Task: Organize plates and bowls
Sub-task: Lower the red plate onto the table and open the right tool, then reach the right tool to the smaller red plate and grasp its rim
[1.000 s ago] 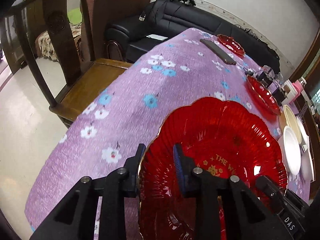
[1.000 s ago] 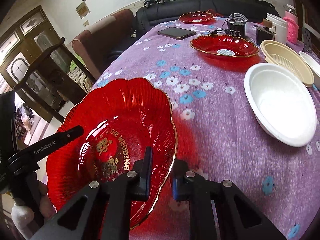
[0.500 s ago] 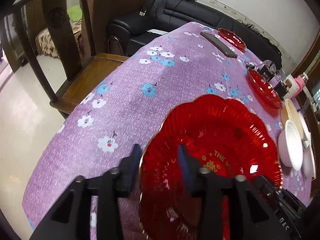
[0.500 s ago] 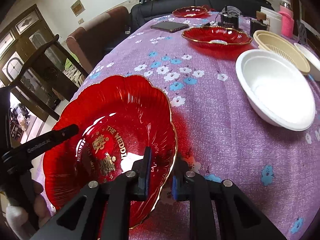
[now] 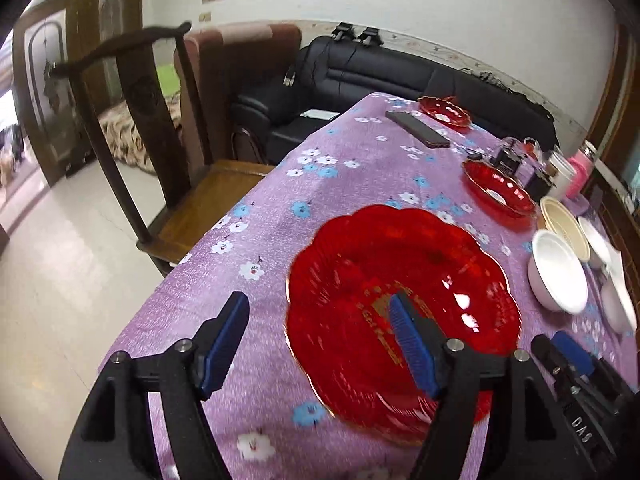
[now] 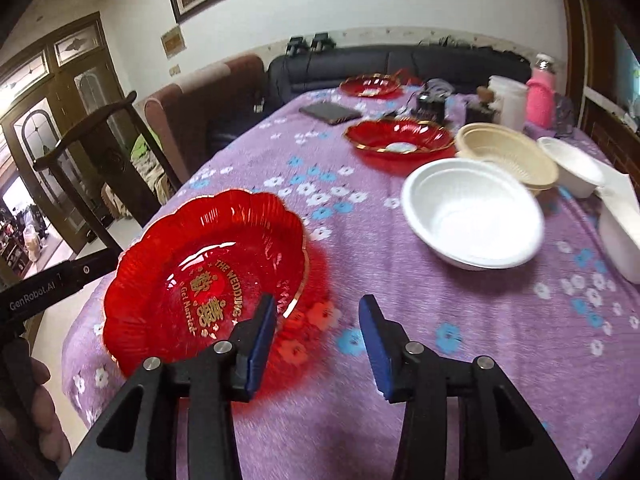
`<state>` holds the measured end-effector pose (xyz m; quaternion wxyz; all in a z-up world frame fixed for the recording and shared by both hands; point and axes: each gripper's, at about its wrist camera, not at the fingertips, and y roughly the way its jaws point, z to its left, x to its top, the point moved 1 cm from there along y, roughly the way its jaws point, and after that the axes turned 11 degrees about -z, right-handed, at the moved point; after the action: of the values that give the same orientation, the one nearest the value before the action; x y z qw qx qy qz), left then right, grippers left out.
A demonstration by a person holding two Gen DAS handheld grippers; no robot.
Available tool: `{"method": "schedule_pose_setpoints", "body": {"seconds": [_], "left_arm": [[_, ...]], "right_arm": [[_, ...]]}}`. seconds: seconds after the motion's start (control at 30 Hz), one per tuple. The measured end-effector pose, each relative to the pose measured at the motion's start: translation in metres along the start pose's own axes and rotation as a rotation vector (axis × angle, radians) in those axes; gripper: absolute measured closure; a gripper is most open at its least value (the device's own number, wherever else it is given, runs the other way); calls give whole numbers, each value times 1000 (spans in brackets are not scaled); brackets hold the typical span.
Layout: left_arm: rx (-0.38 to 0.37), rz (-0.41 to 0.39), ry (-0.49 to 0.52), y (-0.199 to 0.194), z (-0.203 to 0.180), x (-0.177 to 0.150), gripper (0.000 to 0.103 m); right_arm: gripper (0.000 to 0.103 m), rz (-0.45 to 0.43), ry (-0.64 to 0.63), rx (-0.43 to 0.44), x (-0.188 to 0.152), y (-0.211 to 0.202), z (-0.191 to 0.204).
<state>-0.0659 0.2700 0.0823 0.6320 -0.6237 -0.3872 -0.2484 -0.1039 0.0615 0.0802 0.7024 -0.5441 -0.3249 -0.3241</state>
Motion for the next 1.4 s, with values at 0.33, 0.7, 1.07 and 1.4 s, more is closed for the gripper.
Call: {"method": "schedule_pose_setpoints", "body": {"seconds": [0.33,0.7,1.07,1.4], "left_arm": [[0,-66,118,-45,-39,-11,25],[-8,-173,179,-96,-72,-7,24],[-47,-328,253,-145,-110,22,18],[-183,-371,275,-160,-120,104,12]], "right_arm": [[43,-106,1,-57,0,-61,-36],[41,-197,-2,-120,1,-119,-75],[28,-324,-18,-173,39,-168,-106],[21,-355,18,-186,116,-165,-130]]}}
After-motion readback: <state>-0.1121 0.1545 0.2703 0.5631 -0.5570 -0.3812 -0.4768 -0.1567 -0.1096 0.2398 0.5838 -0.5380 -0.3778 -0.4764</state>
